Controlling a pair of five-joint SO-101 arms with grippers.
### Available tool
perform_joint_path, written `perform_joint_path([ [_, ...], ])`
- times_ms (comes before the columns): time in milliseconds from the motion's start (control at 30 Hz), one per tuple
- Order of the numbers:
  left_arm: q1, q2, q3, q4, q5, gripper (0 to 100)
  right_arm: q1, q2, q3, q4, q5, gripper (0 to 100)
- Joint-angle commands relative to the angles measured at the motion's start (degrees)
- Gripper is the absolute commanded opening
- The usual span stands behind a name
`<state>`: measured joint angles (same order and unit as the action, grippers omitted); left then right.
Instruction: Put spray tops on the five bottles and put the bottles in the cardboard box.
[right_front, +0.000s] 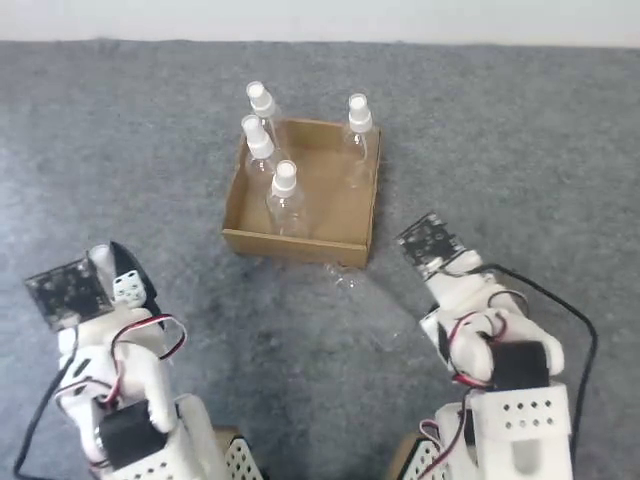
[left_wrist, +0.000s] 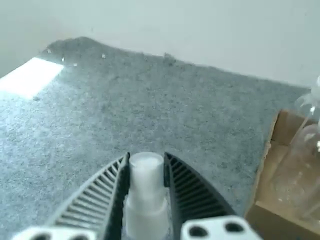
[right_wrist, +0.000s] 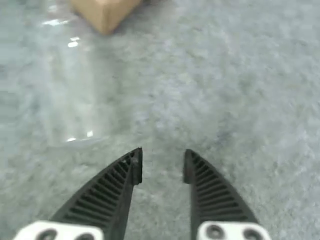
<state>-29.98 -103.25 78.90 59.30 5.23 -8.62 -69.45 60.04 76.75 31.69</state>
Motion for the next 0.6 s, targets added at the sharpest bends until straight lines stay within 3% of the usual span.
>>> perform_joint_path([
  [0,-0.35,-0.97,-0.75,0.09,0.35,1,-6.02,-0.84,-3.69,2.51,0.44,21.3],
  [200,-0.35,-0.97,-0.57,0.09,0.26,1,-11.65,-0.84,-3.87,2.86,0.26,24.9],
  [333,-0.35,-0.97,-0.48,0.18,0.26,1,-17.10,0.57,-6.51,2.86,-4.31,24.9],
  [567,-0.44,-0.97,-0.04,0.35,-0.97,1,-23.43,15.52,-11.60,0.31,-7.03,24.9],
])
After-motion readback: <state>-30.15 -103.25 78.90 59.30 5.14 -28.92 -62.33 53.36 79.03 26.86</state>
